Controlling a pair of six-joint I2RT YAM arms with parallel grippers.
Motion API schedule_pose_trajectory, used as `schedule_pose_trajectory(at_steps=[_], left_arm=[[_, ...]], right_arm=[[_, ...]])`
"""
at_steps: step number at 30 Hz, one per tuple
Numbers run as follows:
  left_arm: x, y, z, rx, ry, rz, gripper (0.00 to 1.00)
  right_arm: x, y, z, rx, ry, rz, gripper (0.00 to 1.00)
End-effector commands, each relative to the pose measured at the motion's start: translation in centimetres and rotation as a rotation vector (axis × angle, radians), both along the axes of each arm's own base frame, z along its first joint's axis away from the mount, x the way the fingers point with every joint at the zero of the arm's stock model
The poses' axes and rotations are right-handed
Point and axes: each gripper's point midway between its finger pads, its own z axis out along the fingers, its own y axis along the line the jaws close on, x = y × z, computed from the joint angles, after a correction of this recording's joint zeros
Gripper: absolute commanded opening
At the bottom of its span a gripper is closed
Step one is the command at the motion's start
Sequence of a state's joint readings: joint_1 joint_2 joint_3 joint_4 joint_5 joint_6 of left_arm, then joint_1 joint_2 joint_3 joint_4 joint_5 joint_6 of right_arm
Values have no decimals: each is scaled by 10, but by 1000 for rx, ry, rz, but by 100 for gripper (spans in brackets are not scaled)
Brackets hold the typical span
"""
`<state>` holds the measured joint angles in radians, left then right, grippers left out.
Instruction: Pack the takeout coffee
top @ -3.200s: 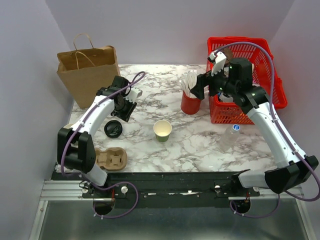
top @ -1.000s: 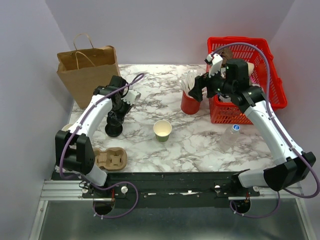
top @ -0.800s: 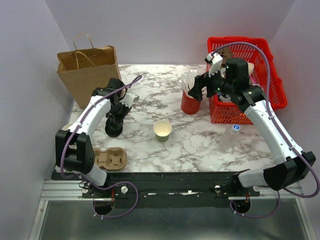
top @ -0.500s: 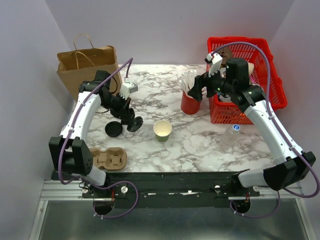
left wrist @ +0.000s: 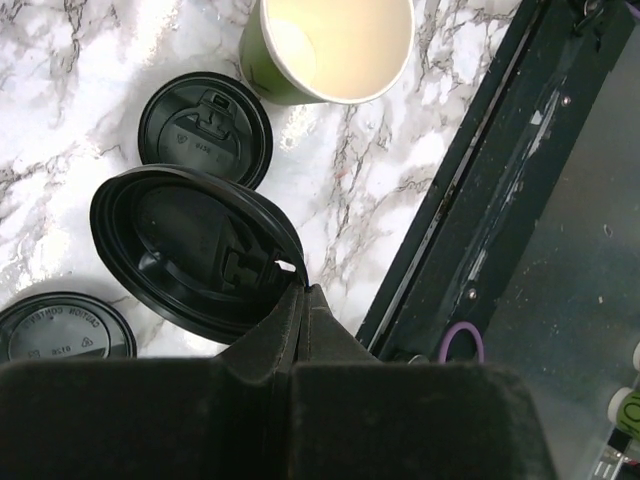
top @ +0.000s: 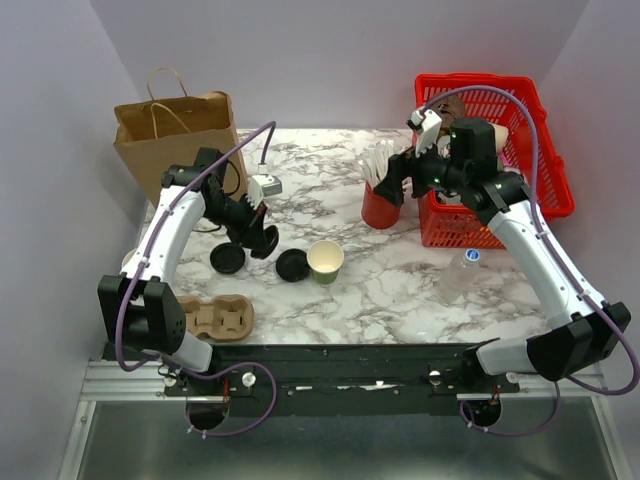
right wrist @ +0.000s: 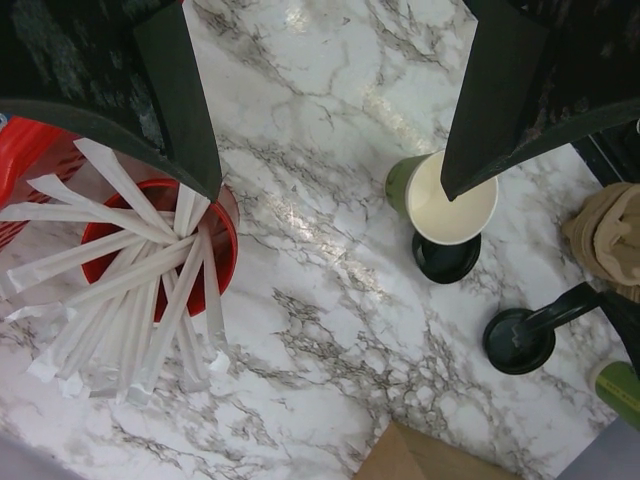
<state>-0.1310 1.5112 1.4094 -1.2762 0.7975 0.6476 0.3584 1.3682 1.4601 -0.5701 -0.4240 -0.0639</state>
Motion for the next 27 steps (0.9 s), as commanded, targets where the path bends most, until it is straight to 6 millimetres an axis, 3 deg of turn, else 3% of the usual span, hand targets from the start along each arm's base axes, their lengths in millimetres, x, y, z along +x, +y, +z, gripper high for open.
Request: schedule_pose_trajectory(at_steps=[1,5,9,11,16,17,21,27], left_arm=[[-11,-25,37,-174,-90,-105,0],[-18,-59,62,-348,-101,-208,0],[-20,-81,65,-457,-87,-282,0],[-19,-91,65,-522,-30,-292,0],[-20,-112,66,-622,57,-348,0],[-19,-117,57,-628,61,-373,0],[-30,-119,51,-679,182,-351,0],[-31,-122,47,-754,259,-308,0]], right_arm=[[-8,8,-11,3,15,87,100],[-24,22,-11,28,22,229,100],[-52,34,-7,62,-15,426,100],[-59,37,-16,75,-5,474,100],[-60,42,-38,97,52,505,100],[-60,42,-45,95,59,501,100],[-48,44,-66,77,78,485,100],[-39,52,-82,75,69,526,100]])
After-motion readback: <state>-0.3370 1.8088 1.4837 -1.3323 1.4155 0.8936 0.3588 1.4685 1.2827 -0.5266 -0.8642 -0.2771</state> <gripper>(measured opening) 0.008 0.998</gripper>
